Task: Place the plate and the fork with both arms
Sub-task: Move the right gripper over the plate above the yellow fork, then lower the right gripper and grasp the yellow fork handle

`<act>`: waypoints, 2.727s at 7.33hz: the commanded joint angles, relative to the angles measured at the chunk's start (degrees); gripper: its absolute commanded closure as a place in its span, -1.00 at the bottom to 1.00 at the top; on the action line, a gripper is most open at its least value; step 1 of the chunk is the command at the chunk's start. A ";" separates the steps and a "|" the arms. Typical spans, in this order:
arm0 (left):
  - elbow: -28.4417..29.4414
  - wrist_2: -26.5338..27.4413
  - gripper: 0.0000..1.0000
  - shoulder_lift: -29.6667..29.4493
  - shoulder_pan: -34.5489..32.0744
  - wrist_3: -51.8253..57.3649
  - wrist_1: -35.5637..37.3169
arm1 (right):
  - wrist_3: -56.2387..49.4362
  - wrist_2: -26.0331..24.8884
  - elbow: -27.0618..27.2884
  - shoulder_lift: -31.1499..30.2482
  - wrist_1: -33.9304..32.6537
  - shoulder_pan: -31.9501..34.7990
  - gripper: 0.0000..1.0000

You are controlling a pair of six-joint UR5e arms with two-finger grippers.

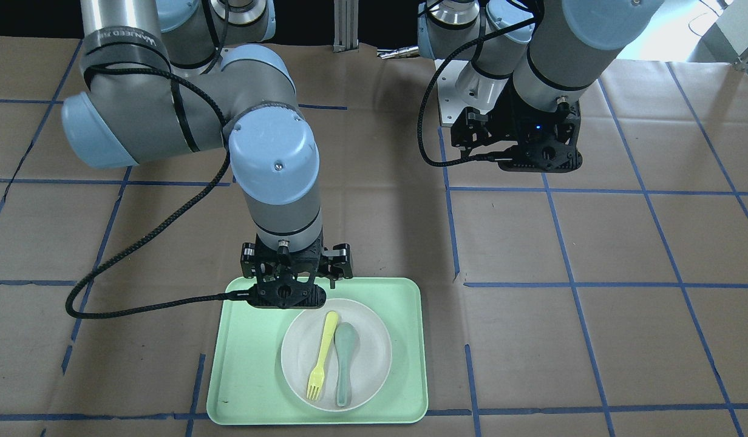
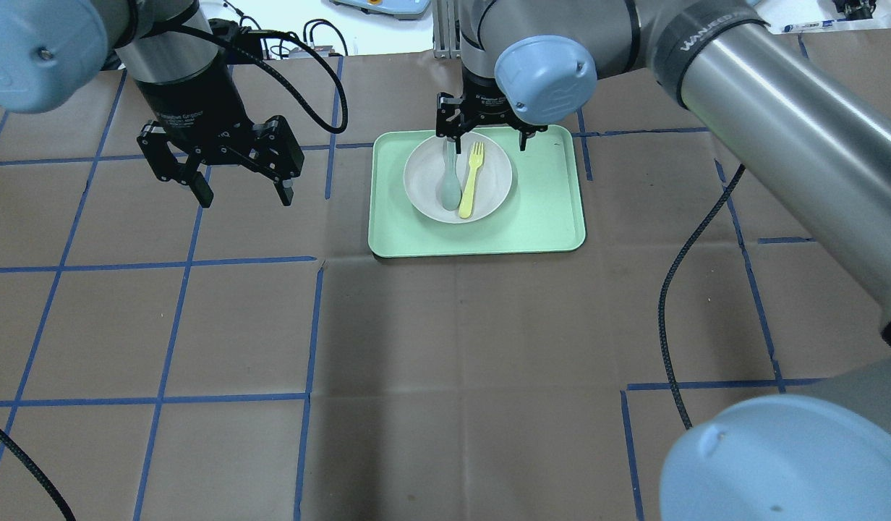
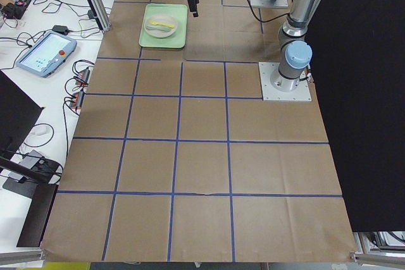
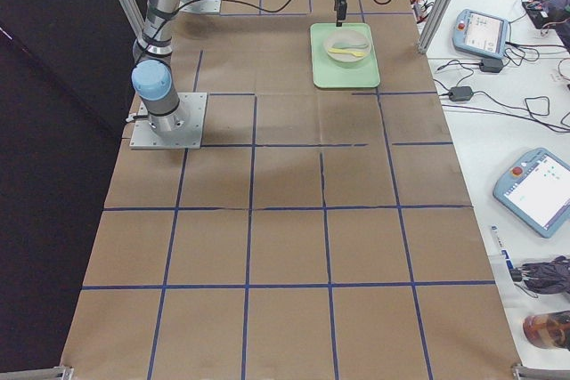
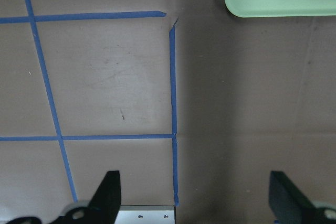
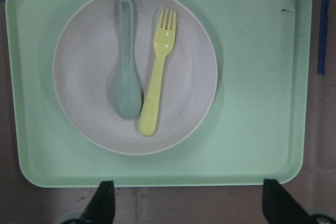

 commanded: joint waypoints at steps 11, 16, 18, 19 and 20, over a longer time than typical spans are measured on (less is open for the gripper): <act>-0.20 0.00 -1.00 -0.41 0.09 0.10 0.01 | 2.54 -0.10 -0.23 12.86 -13.96 0.33 -0.11; -0.29 0.00 -1.00 -0.41 0.17 0.36 0.01 | 2.54 -0.54 -0.32 15.24 -15.99 0.33 -0.11; -0.47 0.00 -1.00 -0.41 0.17 0.27 0.01 | 2.54 -0.54 -0.32 15.15 -15.99 0.33 -0.06; -0.47 0.00 -1.00 -0.41 0.26 0.27 0.01 | 2.46 -0.37 -0.32 15.24 -15.99 0.33 0.17; -0.47 0.00 -1.00 -0.41 0.26 0.27 0.01 | 2.46 -0.11 -0.32 15.24 -15.99 0.33 0.41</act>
